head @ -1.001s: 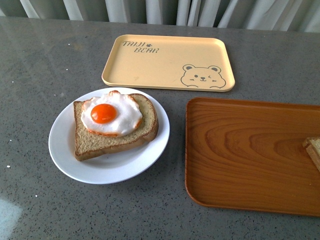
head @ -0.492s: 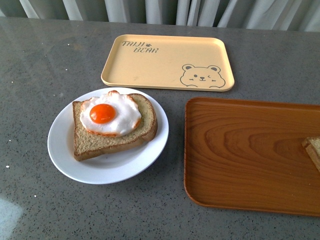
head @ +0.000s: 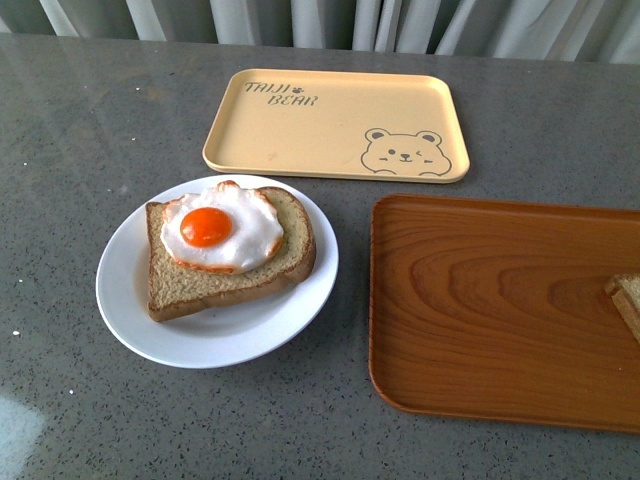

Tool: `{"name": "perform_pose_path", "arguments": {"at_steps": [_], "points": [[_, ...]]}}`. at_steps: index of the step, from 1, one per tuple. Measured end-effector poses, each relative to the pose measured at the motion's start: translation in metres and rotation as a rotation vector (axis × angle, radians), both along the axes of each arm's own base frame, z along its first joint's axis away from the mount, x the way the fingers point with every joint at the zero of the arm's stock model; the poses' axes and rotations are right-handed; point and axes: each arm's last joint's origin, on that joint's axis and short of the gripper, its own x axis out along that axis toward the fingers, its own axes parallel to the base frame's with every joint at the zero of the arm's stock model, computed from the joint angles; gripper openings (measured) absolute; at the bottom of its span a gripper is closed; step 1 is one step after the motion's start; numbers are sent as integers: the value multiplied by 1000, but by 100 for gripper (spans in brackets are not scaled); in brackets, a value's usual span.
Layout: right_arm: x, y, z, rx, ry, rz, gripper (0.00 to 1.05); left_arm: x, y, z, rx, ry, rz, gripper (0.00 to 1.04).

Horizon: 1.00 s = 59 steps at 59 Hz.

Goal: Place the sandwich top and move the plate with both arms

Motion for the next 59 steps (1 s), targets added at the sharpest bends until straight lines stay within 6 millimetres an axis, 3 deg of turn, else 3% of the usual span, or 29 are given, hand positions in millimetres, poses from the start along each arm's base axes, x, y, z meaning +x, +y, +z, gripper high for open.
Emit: {"name": "perform_pose_path", "arguments": {"at_steps": [8, 11, 20, 40, 59], "points": [[3, 1, -3, 6, 3, -8, 95, 0, 0, 0, 0, 0, 0, 96], [3, 1, -4, 9, 3, -8, 89, 0, 0, 0, 0, 0, 0, 96], [5, 3, -4, 27, 3, -11, 56, 0, 0, 0, 0, 0, 0, 96], [2, -1, 18, 123, -38, -44, 4, 0, 0, 0, 0, 0, 0, 96], [-3, 15, 61, 277, -121, -29, 2, 0, 0, 0, 0, 0, 0, 96]]}}
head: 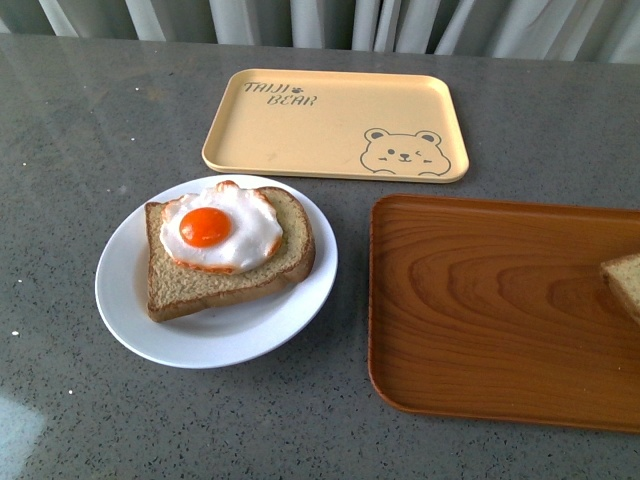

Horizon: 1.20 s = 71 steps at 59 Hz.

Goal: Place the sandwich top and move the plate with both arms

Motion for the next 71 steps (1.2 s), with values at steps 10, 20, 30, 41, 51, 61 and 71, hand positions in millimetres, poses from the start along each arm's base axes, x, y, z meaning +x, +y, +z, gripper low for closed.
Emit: {"name": "perform_pose_path", "arguments": {"at_steps": [10, 20, 30, 41, 51, 61, 71], "points": [[6, 28, 26, 62, -78, 38, 2, 0, 0, 0, 0, 0, 0, 96], [23, 77, 47, 103, -168, 87, 2, 0, 0, 0, 0, 0, 0, 96], [55, 157, 45, 180, -184, 156, 2, 0, 0, 0, 0, 0, 0, 96], [79, 227, 42, 228, -192, 229, 2, 0, 0, 0, 0, 0, 0, 96], [88, 284, 31, 223, -199, 283, 2, 0, 0, 0, 0, 0, 0, 96], [85, 328, 0, 228, -169, 314, 2, 0, 0, 0, 0, 0, 0, 96], [81, 350, -24, 232, -136, 309, 2, 0, 0, 0, 0, 0, 0, 96]]}}
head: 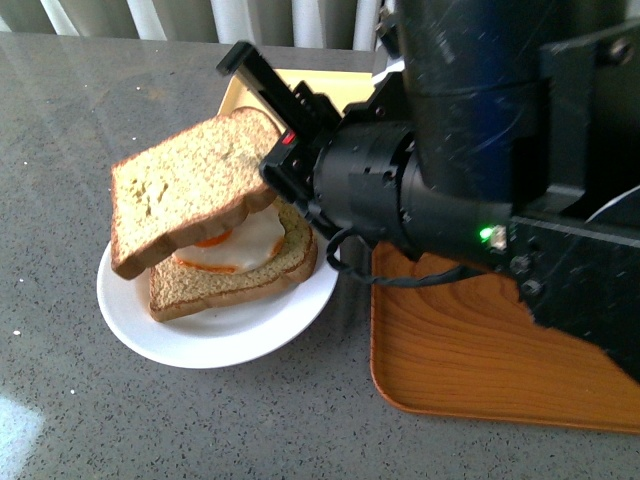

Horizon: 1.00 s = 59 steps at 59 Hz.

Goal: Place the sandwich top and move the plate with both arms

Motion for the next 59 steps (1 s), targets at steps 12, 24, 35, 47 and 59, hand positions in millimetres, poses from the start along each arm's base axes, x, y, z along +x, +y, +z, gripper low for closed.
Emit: {"name": "perform_pose_path", "arguments": {"at_steps": [12, 24, 35, 47, 59], "points": [[-2, 4, -12, -15, 4, -36, 2, 0, 0, 0, 0, 0, 0, 96], [-4, -6, -18, -17, 13, -71, 2, 0, 0, 0, 0, 0, 0, 96], [-9, -10, -25, -25, 25, -81, 2, 0, 0, 0, 0, 0, 0, 96], [-16, -15, -35, -44, 47, -85, 2, 0, 0, 0, 0, 0, 0, 96], [-17, -15, -36, -45, 47, -83, 29, 0, 0, 0, 0, 0, 0, 96]]}}
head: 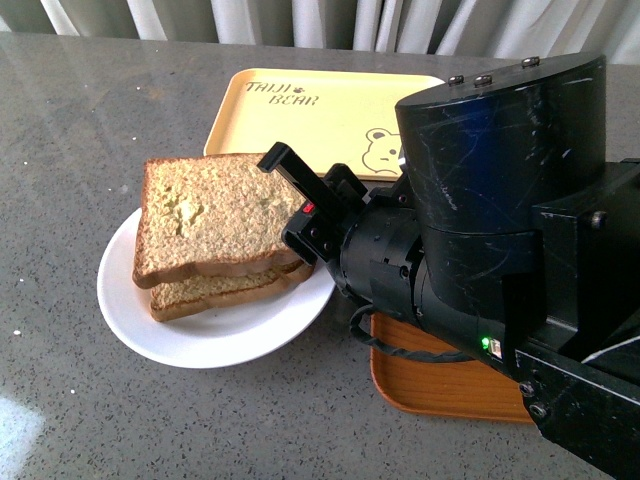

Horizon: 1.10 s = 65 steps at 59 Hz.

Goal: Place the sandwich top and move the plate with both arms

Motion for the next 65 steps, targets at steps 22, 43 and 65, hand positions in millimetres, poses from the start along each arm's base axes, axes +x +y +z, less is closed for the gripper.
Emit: {"name": "perform_pose_path", "arguments": {"at_steps": [22, 43, 65], "points": [[0, -15, 13, 0, -24, -10, 87, 0, 0, 0, 0, 0, 0, 96], [-18, -81, 76, -138, -221, -4, 95, 0, 0, 0, 0, 0, 0, 96], [-74, -154, 86, -822, -678, -285, 33, 0, 0, 0, 0, 0, 0, 96]]}}
